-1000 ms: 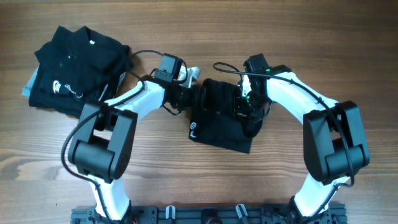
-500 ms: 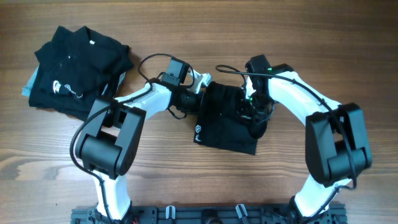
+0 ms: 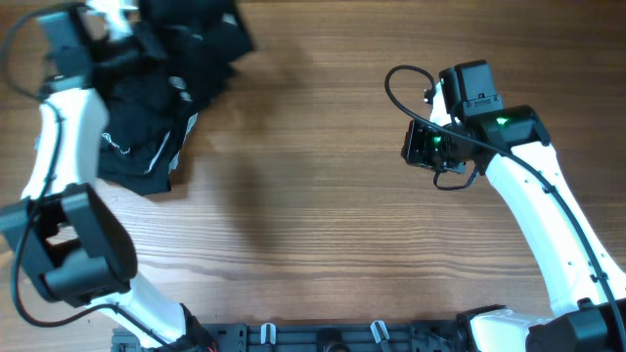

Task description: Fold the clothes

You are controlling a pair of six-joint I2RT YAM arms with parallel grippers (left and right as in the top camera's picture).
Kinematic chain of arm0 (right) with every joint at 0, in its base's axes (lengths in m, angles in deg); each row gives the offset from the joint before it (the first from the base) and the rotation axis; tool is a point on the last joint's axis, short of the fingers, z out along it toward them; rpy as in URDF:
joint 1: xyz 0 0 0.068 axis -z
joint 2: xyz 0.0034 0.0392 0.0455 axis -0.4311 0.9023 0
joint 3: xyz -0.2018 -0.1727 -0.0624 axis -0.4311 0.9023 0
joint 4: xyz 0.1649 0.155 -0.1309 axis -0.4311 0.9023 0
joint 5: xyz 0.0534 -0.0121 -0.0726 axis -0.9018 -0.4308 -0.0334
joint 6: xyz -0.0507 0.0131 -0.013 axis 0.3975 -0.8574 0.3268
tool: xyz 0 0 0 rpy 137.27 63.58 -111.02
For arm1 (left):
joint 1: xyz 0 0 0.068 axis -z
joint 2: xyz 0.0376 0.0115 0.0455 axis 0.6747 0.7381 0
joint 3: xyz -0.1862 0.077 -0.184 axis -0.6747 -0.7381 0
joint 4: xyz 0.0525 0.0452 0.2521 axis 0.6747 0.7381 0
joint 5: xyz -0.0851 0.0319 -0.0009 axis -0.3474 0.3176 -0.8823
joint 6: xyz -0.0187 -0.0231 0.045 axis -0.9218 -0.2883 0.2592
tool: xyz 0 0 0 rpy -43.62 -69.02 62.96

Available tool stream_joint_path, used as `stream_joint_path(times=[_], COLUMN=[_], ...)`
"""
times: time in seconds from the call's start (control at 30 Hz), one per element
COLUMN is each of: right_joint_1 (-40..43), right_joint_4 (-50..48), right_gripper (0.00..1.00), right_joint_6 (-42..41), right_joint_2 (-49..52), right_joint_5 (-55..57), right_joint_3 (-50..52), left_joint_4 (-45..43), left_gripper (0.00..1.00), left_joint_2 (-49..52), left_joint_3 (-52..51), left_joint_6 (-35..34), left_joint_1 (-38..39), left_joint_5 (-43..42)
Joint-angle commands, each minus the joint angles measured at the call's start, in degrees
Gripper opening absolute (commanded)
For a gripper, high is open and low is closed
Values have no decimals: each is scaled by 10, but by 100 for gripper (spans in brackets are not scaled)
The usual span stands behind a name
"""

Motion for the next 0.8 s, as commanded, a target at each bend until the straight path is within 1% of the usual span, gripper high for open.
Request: stream_joint_path(times=[0.0,0.07,0.13,0.2,0.23,0.27,0.33,0.4,0.43,0.47,0.53,0.6,0.7,0.77], right_joint_1=[-2,-2,-2,-1,-1,-1,-1,-1,-2,-2,-2,-2,-2,-1], right_joint_4=[-2,-2,-6,-11,-11,-10,-11,-12,-12,-11,-11,-17,-42,-57], right_gripper=[20,20,20,20,20,20,22,25,25,27,29,30,32,34], right_joint_6=[-19,-29,-29,-30,-30,-31,-31,-31,-27,-26,-2,18,33,33], right_joint_2=[4,4,4,4,4,4,4,4,4,4,4,4,-4,-23], right_joint_5=[3,5,6,6,6,6,6,5,5,5,0,-2,-8,-7], right_joint_3=[-4,-4,-4,-4,-4,-4,-4,-4,-4,-4,-4,-4,-12,-33], left_joint_4=[19,76,127,184,209,226,244,273,287,309,359,387,419,442], left_gripper=[4,4,4,4,9,20,58,87,96,100,100,100,100,100], left_joint_2=[-18,-18,-18,-18,-18,-18,-18,-18,-21,-27,-54,-90,-166,-235], left_joint_3=[13,13,13,13,13,11,7,7,8,8,8,8,8,8], left_joint_6=[-38,-36,-17,14,25,25,39,55,56,67,68,76,114,151], left_joint_1=[-86,-131,-159,-176,-180,-181,-181,-181,-183,-188,-207,-225,-231,-210], left_joint_5=[6,40,61,118,154,188,206,209,213,222,272,300,292,251])
